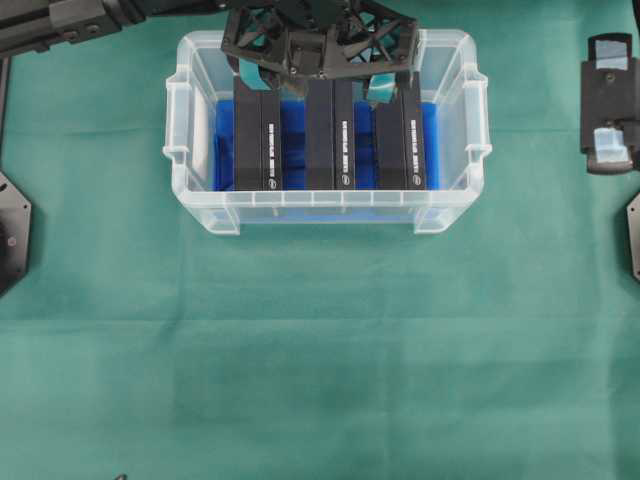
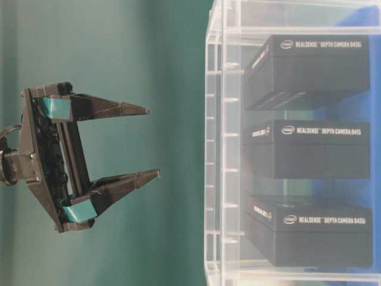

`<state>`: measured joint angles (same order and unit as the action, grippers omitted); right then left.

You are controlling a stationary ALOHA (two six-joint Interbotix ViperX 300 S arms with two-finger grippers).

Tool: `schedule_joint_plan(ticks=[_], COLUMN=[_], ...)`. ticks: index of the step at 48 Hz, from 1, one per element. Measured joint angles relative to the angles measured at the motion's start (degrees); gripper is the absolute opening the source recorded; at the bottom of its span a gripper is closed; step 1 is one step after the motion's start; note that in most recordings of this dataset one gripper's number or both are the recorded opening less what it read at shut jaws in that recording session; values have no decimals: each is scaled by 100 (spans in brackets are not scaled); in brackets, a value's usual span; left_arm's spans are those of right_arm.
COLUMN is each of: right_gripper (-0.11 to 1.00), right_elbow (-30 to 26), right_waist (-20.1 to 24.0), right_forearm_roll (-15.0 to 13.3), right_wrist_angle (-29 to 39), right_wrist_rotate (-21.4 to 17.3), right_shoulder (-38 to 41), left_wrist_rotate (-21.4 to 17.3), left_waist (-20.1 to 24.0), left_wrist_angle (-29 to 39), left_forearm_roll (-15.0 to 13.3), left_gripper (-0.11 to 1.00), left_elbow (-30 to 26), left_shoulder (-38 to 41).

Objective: Take the box out of the case with the left arm.
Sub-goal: 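Move the open left gripper over the middle black box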

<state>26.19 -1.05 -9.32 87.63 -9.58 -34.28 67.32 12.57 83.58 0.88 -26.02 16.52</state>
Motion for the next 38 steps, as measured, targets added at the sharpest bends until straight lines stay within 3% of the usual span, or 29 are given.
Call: schedule_joint_plan(ticks=[38], right_gripper=[0], right_elbow=[-9], right_waist=[0], right_forearm_roll=[0], right_wrist_angle=[0], right_wrist_rotate=[0], right_shoulder=[0], left_wrist_rotate=[35], left_waist=[-26], left_wrist_angle=[70], left_forearm_roll=[0], left_gripper=[96], left_elbow=[0], left_shoulder=[0])
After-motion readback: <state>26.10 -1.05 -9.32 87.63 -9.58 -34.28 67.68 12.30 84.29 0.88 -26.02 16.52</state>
